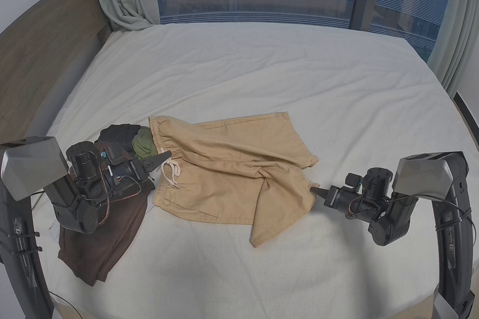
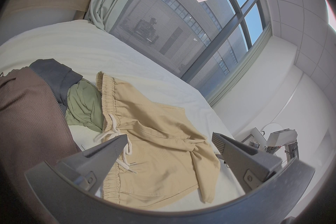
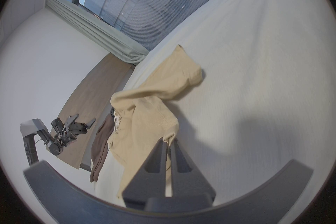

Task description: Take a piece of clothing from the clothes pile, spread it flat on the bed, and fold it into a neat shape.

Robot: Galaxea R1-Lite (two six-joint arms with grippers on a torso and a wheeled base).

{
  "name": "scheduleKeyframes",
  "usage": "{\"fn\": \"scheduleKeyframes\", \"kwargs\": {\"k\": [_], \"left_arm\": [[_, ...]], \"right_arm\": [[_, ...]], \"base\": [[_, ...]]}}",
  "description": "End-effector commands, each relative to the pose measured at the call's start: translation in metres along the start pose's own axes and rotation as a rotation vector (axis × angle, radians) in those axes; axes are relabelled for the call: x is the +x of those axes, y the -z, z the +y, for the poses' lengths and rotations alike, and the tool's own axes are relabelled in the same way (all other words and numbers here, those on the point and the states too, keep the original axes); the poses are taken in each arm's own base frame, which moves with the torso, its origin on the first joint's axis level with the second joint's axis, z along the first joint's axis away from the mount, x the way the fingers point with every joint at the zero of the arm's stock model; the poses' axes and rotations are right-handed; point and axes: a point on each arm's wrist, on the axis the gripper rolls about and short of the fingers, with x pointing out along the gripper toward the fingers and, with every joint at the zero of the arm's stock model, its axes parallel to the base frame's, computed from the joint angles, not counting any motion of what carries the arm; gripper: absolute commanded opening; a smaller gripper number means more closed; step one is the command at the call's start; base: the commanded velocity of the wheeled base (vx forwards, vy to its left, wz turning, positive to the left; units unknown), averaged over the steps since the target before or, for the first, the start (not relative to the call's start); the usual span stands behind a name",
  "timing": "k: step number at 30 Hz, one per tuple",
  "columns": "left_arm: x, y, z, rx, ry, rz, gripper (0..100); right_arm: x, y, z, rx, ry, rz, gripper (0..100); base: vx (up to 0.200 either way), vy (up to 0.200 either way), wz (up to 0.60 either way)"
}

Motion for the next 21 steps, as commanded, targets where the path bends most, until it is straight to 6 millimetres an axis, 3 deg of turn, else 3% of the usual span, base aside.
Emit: {"fn": "scheduleKeyframes", "kwargs": {"k": [1, 14, 18, 21], "left_arm": [[0.001, 0.002, 0.001, -0.004, -0.002, 0.006, 100], [0.002, 0.007, 0.005, -0.011, -0.008, 0.015, 100], [0.002, 0.007, 0.006, -0.012, -0.010, 0.015, 100], [0.003, 0.009, 0.007, -0.014, -0.011, 0.020, 100]], "right_arm": [[0.003, -0.025, -0.002, -0.028, -0.015, -0.079, 0], [0.019, -0.054, -0.010, -0.045, 0.014, -0.160, 0], [0.027, -0.055, -0.015, -0.056, 0.037, -0.206, 0], [0.032, -0.043, -0.020, -0.046, 0.049, -0.185, 0]], "base": [[0.000, 0.000, 0.00], [0.000, 0.000, 0.00], [0.000, 0.000, 0.00], [0.000, 0.000, 0.00]]}}
